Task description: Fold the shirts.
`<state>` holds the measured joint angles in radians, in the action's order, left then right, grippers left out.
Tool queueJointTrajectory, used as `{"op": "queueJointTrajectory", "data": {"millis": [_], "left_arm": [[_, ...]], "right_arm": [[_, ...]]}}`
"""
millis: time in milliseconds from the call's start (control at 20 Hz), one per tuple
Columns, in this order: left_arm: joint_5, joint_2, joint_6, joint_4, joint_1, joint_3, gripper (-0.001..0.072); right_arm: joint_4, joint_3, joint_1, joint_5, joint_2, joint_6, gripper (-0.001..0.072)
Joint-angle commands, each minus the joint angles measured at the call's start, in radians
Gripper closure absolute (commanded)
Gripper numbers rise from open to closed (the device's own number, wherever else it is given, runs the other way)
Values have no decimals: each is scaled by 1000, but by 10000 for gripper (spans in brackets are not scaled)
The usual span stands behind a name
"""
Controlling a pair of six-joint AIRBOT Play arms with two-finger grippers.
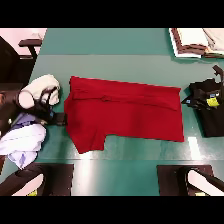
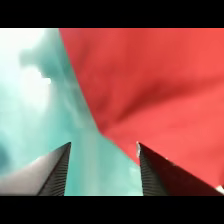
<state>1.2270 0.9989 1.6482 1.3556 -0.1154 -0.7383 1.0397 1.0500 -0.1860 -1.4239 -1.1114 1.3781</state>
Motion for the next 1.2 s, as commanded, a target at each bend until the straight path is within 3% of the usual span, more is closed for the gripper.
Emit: {"op": "queueJointTrajectory", "data": {"millis": [0, 300, 500, 550, 600, 900, 1150], "left_arm": [[-66, -72, 37, -145, 0, 192, 221], [-218, -72, -18, -336, 0, 285, 222], [-220, -72, -33, -356, 0, 286, 225], [-219, -72, -33, -356, 0, 286, 384], [-217, -72, -34, -356, 0, 284, 688], [-154, -86, -90, -354, 0, 189, 683], [-153, -86, -112, -353, 0, 170, 683]], "right_arm": [[-1, -41, -2, 22, 70, -1, 259], [-2, -40, -2, 25, 78, -1, 259], [11, -40, -5, 6, 77, -1, 261], [28, -43, -18, -10, 78, -3, 261], [46, -58, -40, -22, 78, -3, 261], [189, -348, -310, -29, 68, -19, 237], [100, -485, -332, 30, -45, -47, 243]]}}
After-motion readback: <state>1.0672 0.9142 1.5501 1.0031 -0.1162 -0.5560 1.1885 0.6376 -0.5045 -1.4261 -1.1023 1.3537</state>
